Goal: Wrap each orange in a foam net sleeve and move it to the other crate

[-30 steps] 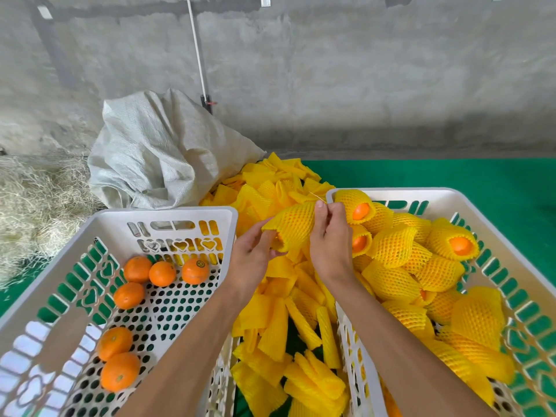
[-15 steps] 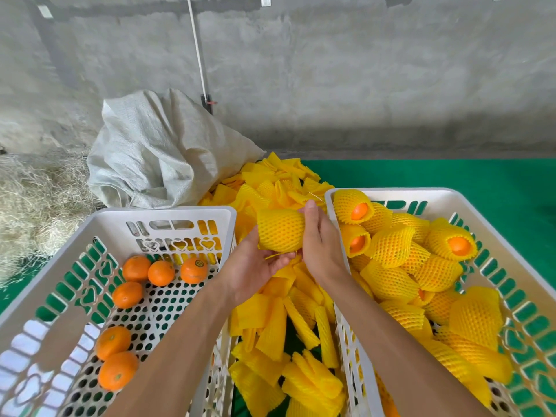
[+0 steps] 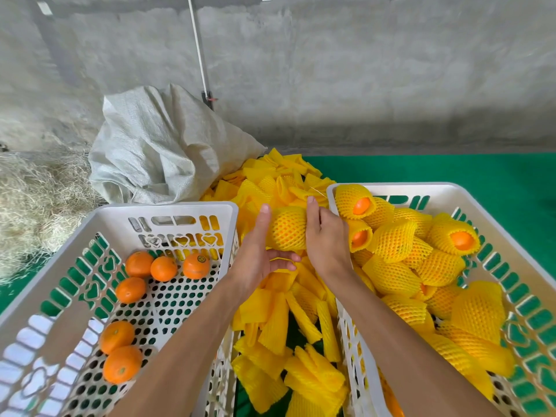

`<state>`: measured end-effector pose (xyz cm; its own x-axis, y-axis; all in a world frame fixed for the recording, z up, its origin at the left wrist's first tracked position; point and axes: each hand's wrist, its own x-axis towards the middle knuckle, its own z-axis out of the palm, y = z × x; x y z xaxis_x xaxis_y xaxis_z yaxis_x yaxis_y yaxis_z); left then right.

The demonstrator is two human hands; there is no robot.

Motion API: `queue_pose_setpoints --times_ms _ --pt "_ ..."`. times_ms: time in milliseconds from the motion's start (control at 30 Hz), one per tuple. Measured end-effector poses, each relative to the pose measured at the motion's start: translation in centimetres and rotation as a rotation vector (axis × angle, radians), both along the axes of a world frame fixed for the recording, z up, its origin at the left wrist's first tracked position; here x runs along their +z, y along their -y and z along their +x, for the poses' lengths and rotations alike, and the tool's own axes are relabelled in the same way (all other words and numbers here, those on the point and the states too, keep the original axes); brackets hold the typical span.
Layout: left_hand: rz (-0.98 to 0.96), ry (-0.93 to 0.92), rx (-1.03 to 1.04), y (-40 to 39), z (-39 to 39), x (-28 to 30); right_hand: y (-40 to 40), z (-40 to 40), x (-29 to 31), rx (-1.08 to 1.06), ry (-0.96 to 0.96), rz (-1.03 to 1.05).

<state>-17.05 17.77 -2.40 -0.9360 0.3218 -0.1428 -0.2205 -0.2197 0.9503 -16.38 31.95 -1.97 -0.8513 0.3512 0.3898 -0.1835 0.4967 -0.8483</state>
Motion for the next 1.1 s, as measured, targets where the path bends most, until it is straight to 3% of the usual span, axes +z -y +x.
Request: queue_pose_setpoints --times_ms 133,300,633,767,900,1000,1100 --pt "-0.104 -0.134 0.138 0.1 0.2 -0.2 -0.1 0.4 0.1 0.02 -0.016 0.206" --pt "-0.398 -0.317 0.379 0.3 0.5 -0.5 0.4 0.8 0.2 0.346 -0.044 0.593" --pt "-0.334 -0.347 0.348 0.3 0.0 -1.3 -1.6 0.6 0.8 0.287 -0.031 0.68" --pt "-0.238 -0.311 0.281 -0.2 -0.1 -1.8 -2.0 0.1 0.7 0.14 -0.067 0.764" --pt "-0.316 -0.304 0.286 -0.1 -0.2 -2.0 -4.0 -0.8 0.9 -0.243 -0.057 0.774" --pt "-0.377 -0.295 0.27 0.0 -0.2 -2.2 -6.4 -1.0 0.8 -0.531 0.004 0.69" --pt "-0.449 -0.293 0.235 -0.1 -0.1 -2.4 -8.7 -0.8 0.5 -0.677 0.167 0.656"
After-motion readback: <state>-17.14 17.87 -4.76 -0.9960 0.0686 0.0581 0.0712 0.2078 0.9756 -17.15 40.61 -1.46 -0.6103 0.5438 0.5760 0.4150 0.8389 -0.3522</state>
